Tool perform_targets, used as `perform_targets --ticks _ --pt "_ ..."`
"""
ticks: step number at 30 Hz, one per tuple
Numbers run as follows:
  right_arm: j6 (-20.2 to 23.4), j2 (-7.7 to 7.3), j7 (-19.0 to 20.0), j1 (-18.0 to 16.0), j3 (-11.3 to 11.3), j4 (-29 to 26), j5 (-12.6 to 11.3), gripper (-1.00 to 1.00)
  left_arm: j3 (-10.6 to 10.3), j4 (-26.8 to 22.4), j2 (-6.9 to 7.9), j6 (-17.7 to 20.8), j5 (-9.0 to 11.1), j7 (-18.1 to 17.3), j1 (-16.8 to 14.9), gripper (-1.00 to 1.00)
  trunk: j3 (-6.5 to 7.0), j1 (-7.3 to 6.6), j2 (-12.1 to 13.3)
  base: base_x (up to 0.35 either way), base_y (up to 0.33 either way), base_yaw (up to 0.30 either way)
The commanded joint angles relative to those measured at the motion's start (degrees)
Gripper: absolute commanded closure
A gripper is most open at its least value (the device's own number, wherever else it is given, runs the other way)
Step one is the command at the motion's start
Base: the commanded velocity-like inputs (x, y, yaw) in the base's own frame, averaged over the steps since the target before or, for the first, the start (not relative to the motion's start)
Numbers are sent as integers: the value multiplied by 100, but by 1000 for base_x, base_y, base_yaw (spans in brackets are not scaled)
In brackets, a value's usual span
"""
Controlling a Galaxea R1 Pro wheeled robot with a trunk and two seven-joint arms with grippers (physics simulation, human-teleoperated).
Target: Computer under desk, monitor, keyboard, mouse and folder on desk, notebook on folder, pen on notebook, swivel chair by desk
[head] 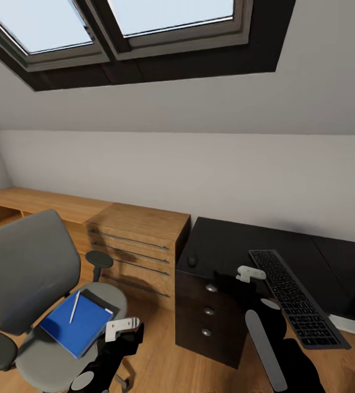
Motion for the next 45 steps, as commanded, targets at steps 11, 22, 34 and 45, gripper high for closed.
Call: perform_targets --ticks 11,22,34,45 --pt "1 0 -57 -5 24 -5 -59 -100 -6 -11 1 17 56 48 0 -100 -5 0 -4 -197 0 -289" --pt "7 7 -56 -5 41 -5 -59 -100 -2 -11 5 17 56 48 0 -100 -5 0 -4 -330 0 -292" --pt "0 7 -50 -5 217 1 -59 -100 3 -11 9 17 56 48 0 -100 -5 0 -4 -321 -103 -292" --pt "0 9 -53 -5 276 2 -59 -100 12 -11 9 17 56 48 0 -100 -5 0 -4 -333 -19 -284"
